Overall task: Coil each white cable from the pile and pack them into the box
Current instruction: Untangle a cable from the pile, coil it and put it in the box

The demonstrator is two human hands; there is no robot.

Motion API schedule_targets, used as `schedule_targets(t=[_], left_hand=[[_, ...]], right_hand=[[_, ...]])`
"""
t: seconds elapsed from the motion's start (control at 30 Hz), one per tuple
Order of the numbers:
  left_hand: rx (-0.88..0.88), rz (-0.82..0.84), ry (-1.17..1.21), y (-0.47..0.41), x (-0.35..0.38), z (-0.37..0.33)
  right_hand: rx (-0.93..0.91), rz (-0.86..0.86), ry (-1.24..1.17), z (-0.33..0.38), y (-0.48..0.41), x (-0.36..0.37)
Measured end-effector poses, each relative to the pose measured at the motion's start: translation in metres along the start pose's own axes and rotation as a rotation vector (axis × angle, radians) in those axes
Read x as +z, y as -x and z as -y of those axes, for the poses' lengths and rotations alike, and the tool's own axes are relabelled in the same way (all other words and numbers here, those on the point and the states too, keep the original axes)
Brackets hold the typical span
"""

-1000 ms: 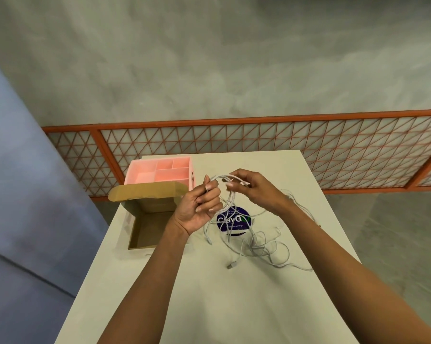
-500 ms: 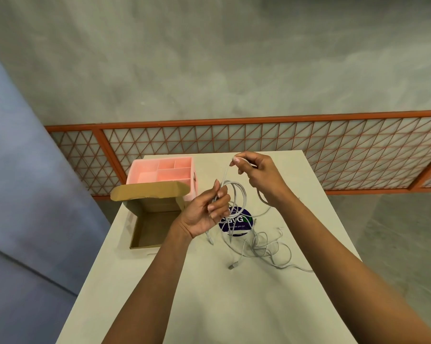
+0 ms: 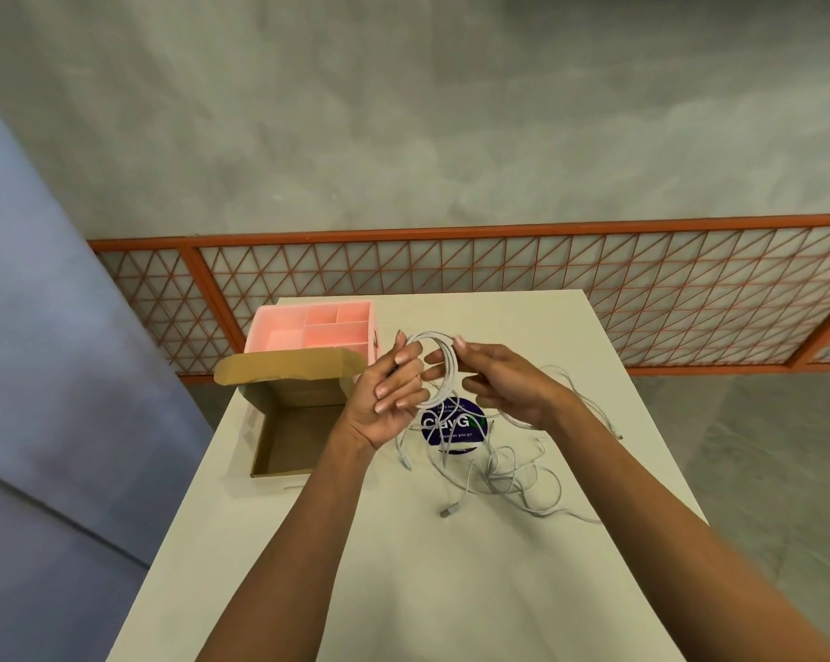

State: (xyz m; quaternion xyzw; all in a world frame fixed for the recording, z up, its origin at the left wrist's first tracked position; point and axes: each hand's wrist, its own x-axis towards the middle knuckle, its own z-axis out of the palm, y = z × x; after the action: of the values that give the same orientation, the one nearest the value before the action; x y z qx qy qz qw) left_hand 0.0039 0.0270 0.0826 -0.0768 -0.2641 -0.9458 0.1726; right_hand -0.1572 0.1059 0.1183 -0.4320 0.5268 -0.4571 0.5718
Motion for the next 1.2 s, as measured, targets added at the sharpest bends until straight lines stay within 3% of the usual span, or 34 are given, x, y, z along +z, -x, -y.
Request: schedule_targets(t=[0.13, 0.37, 0.6, 0.77, 0.97, 1.2], left_hand=[[0.016, -0.072, -0.044, 0.004, -0.004, -0.003], [0.059, -0.334, -0.326, 0.011, -0.003, -0.002], [-0.197, -0.396, -0.674, 0.027, 0.006, -0.022], [-0.185, -0.422, -0.652, 0.024, 0.008, -0.027], [-0.317, -0.258, -0.795, 0.023, 0.008, -0.038], [-0.023, -0.493, -0.465, 0.008, 0.013, -0.016]], right_hand=[[-0.046, 0.133, -0.019, -0.002, 0.003, -0.002], [-0.092, 0.006, 0.095, 0.007, 0.005, 0.001], [-0.068, -0.045, 0.107, -0.002, -0.001, -0.004], [-0.072, -0.037, 0.111, 0.004, 0.000, -0.003], [-0.086, -0.030, 0.255, 0.010, 0.001, -0.006], [-0.122, -0.149, 0.236, 0.008, -0.007, -0.003]])
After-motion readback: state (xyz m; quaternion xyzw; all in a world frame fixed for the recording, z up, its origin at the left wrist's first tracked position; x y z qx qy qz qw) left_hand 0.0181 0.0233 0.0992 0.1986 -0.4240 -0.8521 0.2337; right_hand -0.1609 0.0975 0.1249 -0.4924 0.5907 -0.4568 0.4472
